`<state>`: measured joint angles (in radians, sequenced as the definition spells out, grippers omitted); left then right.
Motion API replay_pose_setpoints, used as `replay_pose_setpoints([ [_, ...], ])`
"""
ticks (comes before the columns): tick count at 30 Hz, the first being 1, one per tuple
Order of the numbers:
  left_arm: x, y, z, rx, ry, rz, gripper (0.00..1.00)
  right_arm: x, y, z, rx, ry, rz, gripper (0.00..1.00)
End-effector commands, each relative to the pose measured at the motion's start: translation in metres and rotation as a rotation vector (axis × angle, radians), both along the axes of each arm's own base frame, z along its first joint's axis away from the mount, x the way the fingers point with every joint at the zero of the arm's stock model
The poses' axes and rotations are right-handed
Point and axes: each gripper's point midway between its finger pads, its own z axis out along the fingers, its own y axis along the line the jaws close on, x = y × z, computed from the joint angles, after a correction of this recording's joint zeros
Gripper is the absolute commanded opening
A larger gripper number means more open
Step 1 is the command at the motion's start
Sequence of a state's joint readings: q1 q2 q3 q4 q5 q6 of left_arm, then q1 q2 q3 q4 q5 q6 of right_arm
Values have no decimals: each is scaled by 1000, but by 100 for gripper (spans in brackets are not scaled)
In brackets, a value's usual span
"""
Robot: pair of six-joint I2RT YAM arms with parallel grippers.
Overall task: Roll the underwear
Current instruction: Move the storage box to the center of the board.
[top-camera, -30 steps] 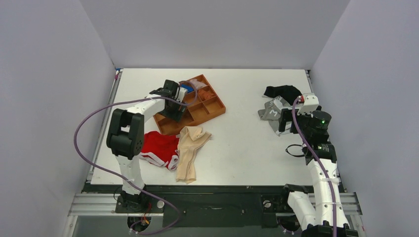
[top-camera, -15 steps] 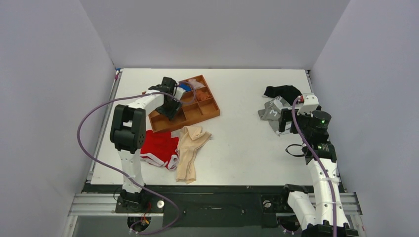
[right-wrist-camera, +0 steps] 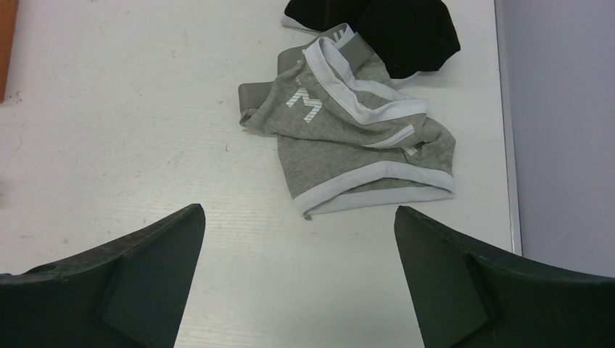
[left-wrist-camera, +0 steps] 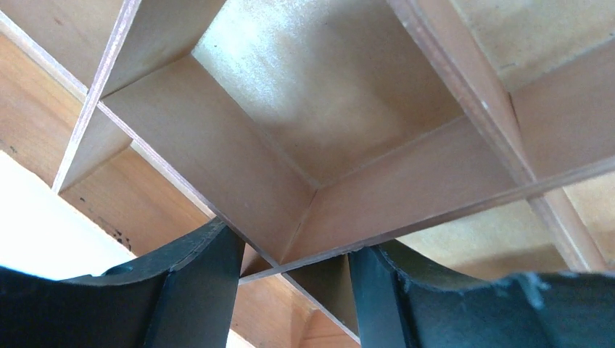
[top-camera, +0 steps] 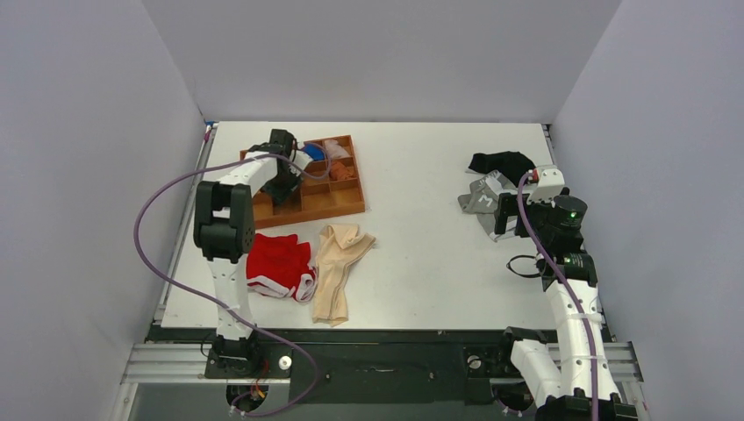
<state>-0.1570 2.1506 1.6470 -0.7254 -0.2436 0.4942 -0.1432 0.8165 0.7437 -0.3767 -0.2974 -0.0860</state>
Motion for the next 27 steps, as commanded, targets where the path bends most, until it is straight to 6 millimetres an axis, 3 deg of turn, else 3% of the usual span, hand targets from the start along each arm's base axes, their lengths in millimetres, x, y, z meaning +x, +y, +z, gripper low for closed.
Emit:
replay_pose_setpoints([
  [1, 18, 40, 19, 133, -21, -38, 50, 3, 0, 6, -10, -25, 4, 100],
  [13, 49, 84, 52, 261, -61, -108, 70, 4, -2, 2, -14, -10, -2, 100],
  [20, 41, 68, 89, 105, -146, -51, 80, 4, -2, 2, -13, -10, 0, 100],
  [23, 27, 47, 108, -44, -199, -6, 89, 4, -1, 3, -12, -11, 4, 100],
  [24, 19, 41, 105, -75, -192, 2, 90, 4, -1, 3, -11, -13, 5, 100],
  [25, 17, 32, 115, -131, -231, 23, 92, 4, -1, 3, -11, -14, 5, 100],
  [26, 9, 27, 110, -159, -222, 39, 93, 4, -1, 4, -9, -14, 6, 100],
  [27, 8, 18, 120, -217, -262, 66, 95, 4, 0, 4, -9, -15, 7, 100],
])
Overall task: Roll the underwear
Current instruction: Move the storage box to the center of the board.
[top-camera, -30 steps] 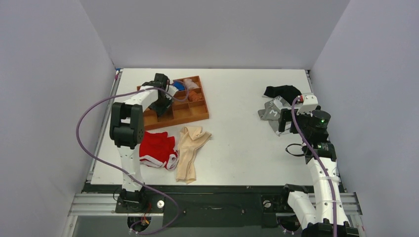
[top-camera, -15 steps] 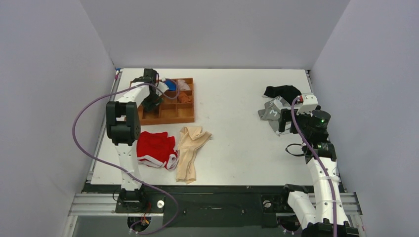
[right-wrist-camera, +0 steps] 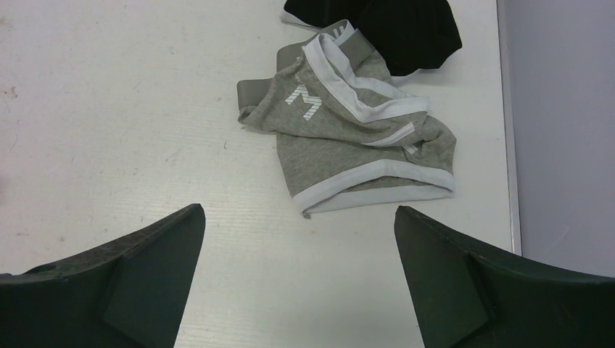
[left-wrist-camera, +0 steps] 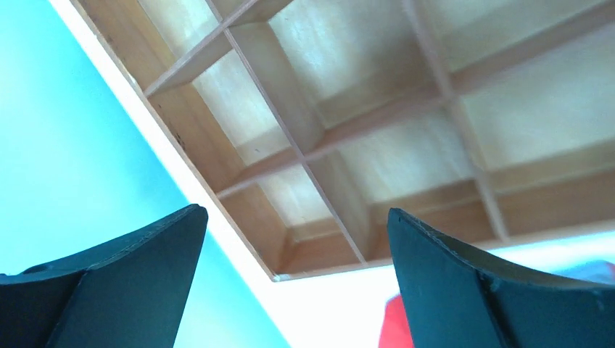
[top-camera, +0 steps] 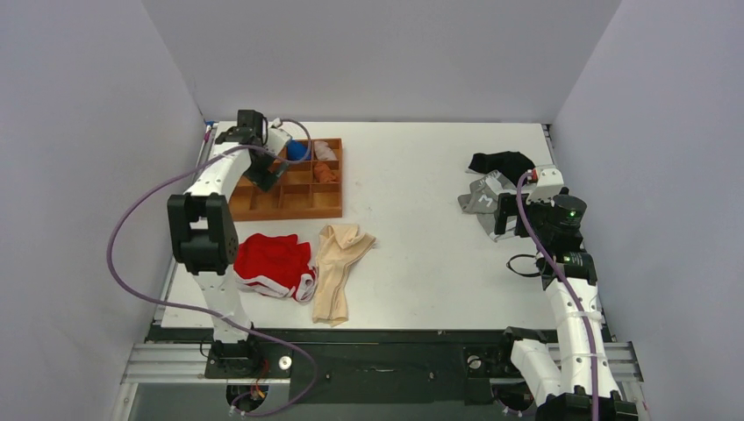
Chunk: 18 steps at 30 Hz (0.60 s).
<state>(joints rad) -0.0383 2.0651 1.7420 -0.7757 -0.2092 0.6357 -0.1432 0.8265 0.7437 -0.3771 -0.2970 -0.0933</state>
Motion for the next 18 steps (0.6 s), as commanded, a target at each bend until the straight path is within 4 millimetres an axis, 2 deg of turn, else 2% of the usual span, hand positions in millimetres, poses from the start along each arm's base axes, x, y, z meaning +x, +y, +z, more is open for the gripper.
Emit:
replay_pose_setpoints([
  [1, -17, -42, 49, -275, -159, 81, 96, 3, 0, 7, -4, -25, 5, 100],
  [2, -20, -47, 56, -319, -184, 121, 96, 3, 1, 6, -3, -24, 6, 100],
  [8, -40, -83, 31, -475, -162, 218, 97, 3, 1, 8, -3, -28, 7, 100],
  [10, -46, -88, 18, -500, -151, 251, 97, 2, 0, 8, -6, -32, 6, 100],
  [18, -45, -101, 1, -591, -122, 348, 95, 2, 0, 10, -9, -38, 3, 100],
])
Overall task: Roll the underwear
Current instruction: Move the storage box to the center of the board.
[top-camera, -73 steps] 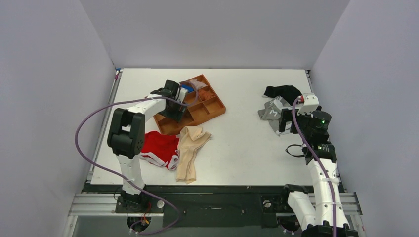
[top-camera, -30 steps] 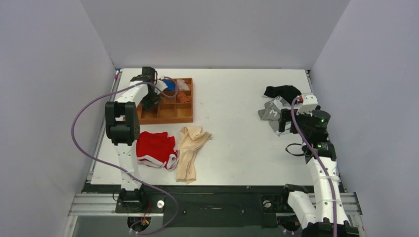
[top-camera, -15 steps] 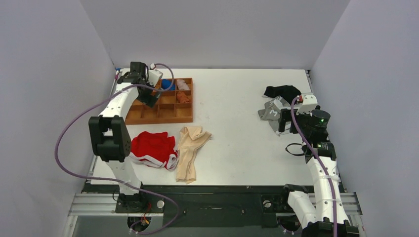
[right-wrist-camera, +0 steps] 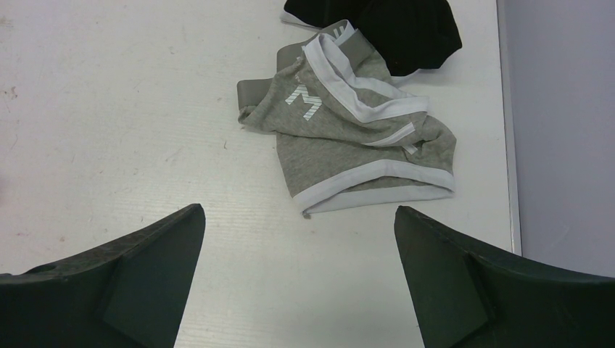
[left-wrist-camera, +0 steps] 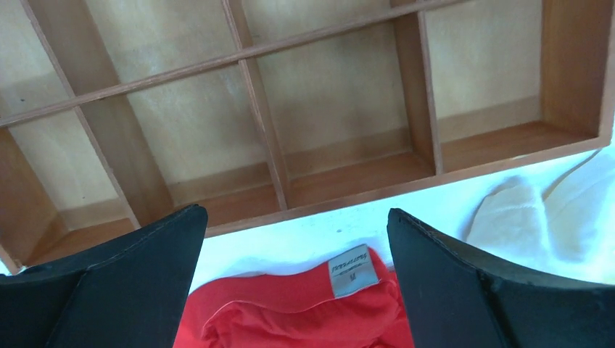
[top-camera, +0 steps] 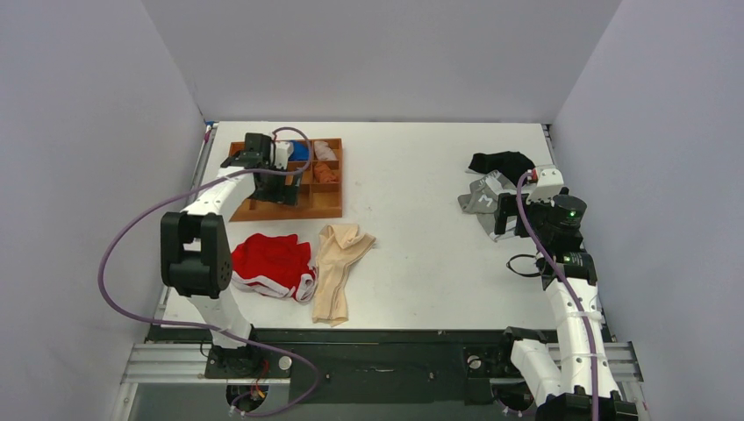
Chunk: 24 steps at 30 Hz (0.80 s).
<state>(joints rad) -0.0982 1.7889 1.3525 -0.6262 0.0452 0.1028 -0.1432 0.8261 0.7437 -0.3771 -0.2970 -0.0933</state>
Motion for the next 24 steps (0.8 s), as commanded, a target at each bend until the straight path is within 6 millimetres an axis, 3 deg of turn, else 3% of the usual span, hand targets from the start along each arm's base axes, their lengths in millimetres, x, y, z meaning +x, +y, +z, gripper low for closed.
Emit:
replay_pose_setpoints([
  [1, 25, -17, 8, -126, -54, 86, 94, 2, 0, 9, -9, -36, 4, 100],
  [12, 35, -21, -6, -158, -25, 155, 88, 0, 1, 12, -11, -50, 9, 100],
  [20, 44, 4, -23, -91, -11, 216, 67, -2, 1, 13, -14, -53, 10, 100],
  [24, 35, 15, -23, -101, -2, 235, 59, -1, 1, 12, -13, -50, 14, 100],
])
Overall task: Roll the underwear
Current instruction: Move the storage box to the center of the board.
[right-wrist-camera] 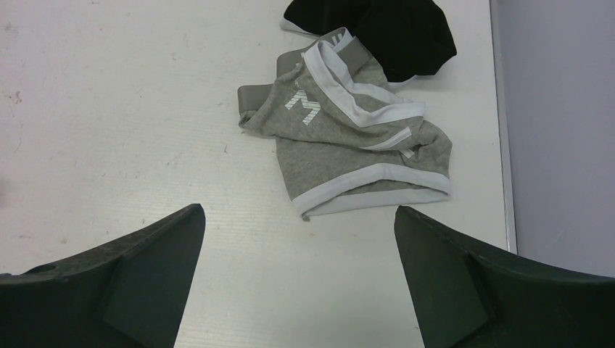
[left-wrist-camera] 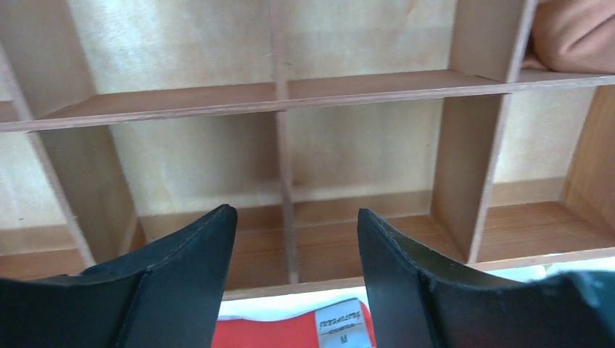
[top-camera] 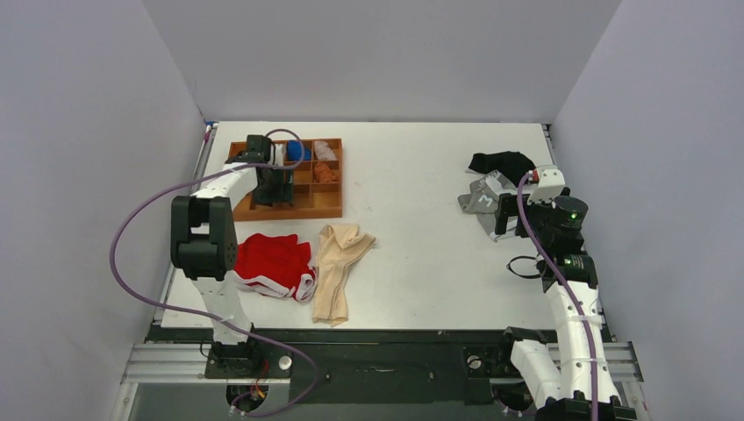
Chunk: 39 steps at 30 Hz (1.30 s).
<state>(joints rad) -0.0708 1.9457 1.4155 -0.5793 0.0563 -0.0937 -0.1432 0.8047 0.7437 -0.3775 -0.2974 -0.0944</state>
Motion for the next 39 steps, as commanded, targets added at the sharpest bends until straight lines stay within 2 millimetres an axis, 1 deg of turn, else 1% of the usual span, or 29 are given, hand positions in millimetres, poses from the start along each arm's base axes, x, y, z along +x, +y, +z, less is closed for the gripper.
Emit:
replay_pose_setpoints([
  [1, 7, 14, 11, -5, -52, 37, 58, 1, 1, 6, -7, -28, 13, 100],
  [2, 5, 14, 15, -8, -59, 34, 57, 1, 2, 6, -6, -26, 15, 100],
  [3, -2, 13, 11, -14, -47, 30, 56, 1, 2, 6, -6, -26, 16, 100],
  [4, -4, 12, 15, -19, -57, 27, 56, 1, 2, 6, -5, -26, 17, 100],
  [5, -10, 11, 11, -22, -48, 24, 55, 1, 2, 5, -5, -25, 18, 100],
  [6, -12, 11, 14, -23, -54, 21, 54, 1, 2, 5, -5, -24, 18, 100],
  [7, -18, 11, 10, -22, -40, 18, 53, 1, 2, 5, -4, -25, 19, 100],
  [8, -21, 12, 12, -19, -44, 14, 51, 1, 3, 5, -3, -24, 20, 100],
  [10, -29, 13, 8, -11, -32, 8, 47, 1, 3, 5, -2, -24, 20, 100],
  [14, -37, 20, 7, 26, -35, 5, 46, 1, 3, 5, -1, -25, 22, 100],
  [16, -37, 25, 10, 49, -49, 9, 47, 1, 3, 5, -2, -26, 24, 100],
  [18, -36, 28, 13, 60, -64, 13, 50, 1, 4, 5, 1, -24, 27, 100],
  [20, -33, 28, 18, 58, -79, 10, 56, 0, 5, 5, 1, -23, 34, 100],
  [22, -29, 26, 26, 46, -102, 1, 67, 0, 6, 4, -1, -19, 43, 100],
  [23, -27, 25, 32, 43, -120, -4, 75, -1, 8, 3, 1, -16, 53, 100],
  [25, -23, 22, 46, 30, -159, -17, 84, -1, 10, 2, -1, -8, 68, 100],
  [26, -22, 20, 52, 21, -174, -26, 86, -1, 11, 3, -5, -9, 78, 100],
  [28, -21, 18, 67, 13, -212, -44, 94, -1, 18, 4, -13, 4, 117, 100],
  [29, -22, 17, 77, 15, -238, -61, 96, -1, 25, 4, -24, 15, 143, 100],
  [30, -25, 14, 82, 6, -245, -82, 97, -2, 28, 0, -48, 38, 164, 100],
  [31, -29, 13, 92, 10, -272, -112, 100, -2, 39, 2, -79, 40, 196, 100],
  [32, -34, 7, 96, -12, -275, -147, 98, -2, 44, -3, -113, 59, 227, 100],
  [33, -42, 5, 104, -2, -300, -197, 97, -2, 57, -3, -147, 57, 276, 100],
  [34, -51, 0, 106, -17, -295, -239, 97, -1, 64, -8, -157, 76, 307, 100],
  [35, -61, -1, 111, 2, -308, -292, 97, -2, 79, -8, -173, 76, 364, 100],
  [36, -74, -4, 108, -4, -278, -332, 97, 0, 88, -15, -180, 99, 398, 100],
  [37, -84, -5, 109, 24, -277, -388, 97, 0, 104, -14, -196, 98, 457, 100],
  [38, -98, -3, 104, 39, -236, -408, 97, 2, 113, -25, -207, 136, 490, 100],
  [39, -109, -1, 101, 66, -226, -448, 97, 1, 131, -23, -228, 130, 552, 100],
])
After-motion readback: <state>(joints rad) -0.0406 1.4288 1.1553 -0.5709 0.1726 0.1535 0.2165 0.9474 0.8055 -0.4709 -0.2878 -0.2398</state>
